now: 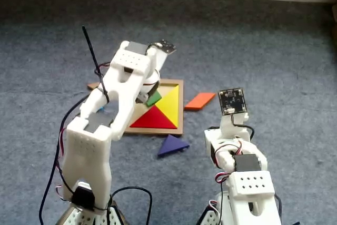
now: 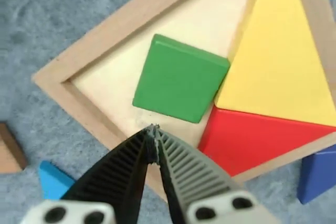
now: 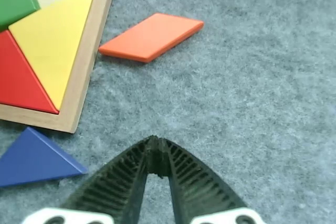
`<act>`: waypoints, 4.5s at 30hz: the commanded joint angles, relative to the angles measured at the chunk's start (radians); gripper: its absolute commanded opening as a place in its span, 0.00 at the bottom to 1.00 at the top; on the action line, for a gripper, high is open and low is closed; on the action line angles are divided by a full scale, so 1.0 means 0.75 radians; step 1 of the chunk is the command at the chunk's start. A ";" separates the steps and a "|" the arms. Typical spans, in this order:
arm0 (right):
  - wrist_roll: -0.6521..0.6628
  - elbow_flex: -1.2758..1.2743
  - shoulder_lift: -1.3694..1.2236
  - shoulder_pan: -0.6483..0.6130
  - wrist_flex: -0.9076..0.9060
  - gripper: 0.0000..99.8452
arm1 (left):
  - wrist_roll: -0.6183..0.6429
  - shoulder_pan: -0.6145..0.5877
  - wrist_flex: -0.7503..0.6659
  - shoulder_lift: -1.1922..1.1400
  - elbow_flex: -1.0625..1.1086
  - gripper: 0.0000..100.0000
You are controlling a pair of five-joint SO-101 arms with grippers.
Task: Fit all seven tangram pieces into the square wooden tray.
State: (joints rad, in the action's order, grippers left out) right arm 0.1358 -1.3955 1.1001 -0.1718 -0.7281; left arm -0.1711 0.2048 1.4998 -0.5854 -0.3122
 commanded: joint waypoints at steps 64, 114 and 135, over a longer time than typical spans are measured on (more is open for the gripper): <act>0.018 0.009 0.015 0.015 0.066 0.01 | 0.211 0.191 -0.260 0.040 0.093 0.00; 0.016 0.009 0.015 0.075 0.071 0.01 | -0.280 -0.598 -0.777 0.848 1.108 0.25; 0.016 0.009 0.015 0.073 0.071 0.01 | -0.282 -0.584 -0.487 0.306 0.584 0.09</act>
State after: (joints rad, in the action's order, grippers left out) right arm 0.1358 -1.3955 1.1001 -0.1289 -0.7035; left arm -0.3751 -0.2509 1.1270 -0.3613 0.1665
